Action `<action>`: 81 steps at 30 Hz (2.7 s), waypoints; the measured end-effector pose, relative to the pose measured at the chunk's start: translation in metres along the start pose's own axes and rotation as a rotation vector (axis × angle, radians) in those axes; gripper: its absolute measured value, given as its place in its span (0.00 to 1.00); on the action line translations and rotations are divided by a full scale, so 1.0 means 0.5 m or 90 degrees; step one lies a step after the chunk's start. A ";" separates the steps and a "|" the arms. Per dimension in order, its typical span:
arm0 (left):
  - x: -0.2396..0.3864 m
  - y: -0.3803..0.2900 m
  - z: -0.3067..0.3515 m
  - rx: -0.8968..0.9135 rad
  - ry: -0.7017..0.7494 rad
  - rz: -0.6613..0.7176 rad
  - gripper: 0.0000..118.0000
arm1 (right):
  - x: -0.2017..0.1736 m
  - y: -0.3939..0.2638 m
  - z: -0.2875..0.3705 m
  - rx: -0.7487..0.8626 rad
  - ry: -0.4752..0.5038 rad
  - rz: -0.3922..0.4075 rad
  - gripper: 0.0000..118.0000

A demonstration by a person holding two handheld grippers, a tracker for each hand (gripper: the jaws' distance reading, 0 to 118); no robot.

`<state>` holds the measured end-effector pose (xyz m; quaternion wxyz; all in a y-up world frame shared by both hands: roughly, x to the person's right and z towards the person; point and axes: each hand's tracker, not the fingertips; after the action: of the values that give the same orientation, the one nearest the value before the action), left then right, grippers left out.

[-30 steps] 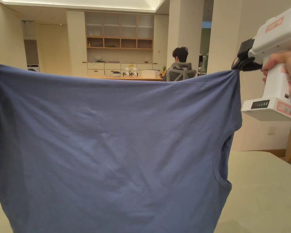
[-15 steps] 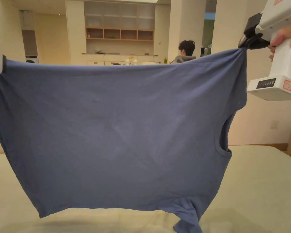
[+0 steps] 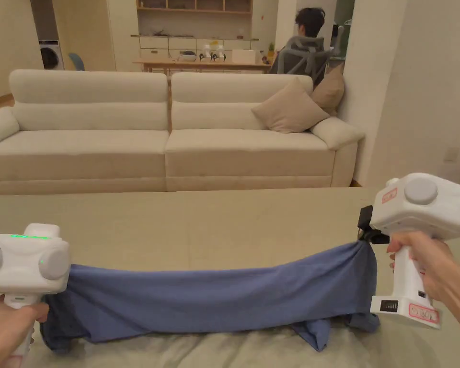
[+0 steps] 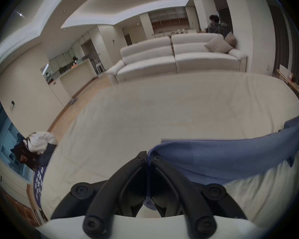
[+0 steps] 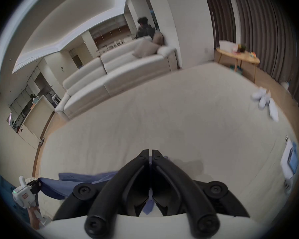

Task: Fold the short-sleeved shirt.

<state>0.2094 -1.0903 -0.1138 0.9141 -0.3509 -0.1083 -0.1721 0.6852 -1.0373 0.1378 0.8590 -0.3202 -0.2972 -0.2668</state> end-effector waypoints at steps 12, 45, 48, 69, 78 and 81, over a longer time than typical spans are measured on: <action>-0.043 -0.157 0.059 -0.001 -0.035 -0.045 0.01 | 0.088 -0.163 0.082 -0.015 0.018 0.028 0.00; -0.169 -0.722 0.558 -0.100 -0.113 -0.080 0.24 | 0.356 -0.709 0.580 -0.064 0.013 0.041 0.10; -0.180 -0.727 0.575 -0.103 -0.147 -0.042 0.88 | 0.326 -0.714 0.588 -0.053 0.003 0.080 0.83; -0.199 -0.771 0.644 -0.076 -0.163 0.046 0.68 | 0.219 -0.789 0.618 -0.042 0.061 0.154 0.00; -0.139 -0.758 0.512 -0.194 -0.160 -0.021 0.52 | 0.239 -0.781 0.579 -0.071 0.043 0.144 0.00; -0.134 -0.764 0.484 -0.227 -0.120 -0.006 0.02 | 0.252 -0.778 0.568 -0.085 0.035 0.136 0.00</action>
<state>-0.0202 -1.1754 0.2722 0.8224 -0.5212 -0.1630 -0.1595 0.4222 -1.1235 0.5515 0.8672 -0.3989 -0.2194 -0.2020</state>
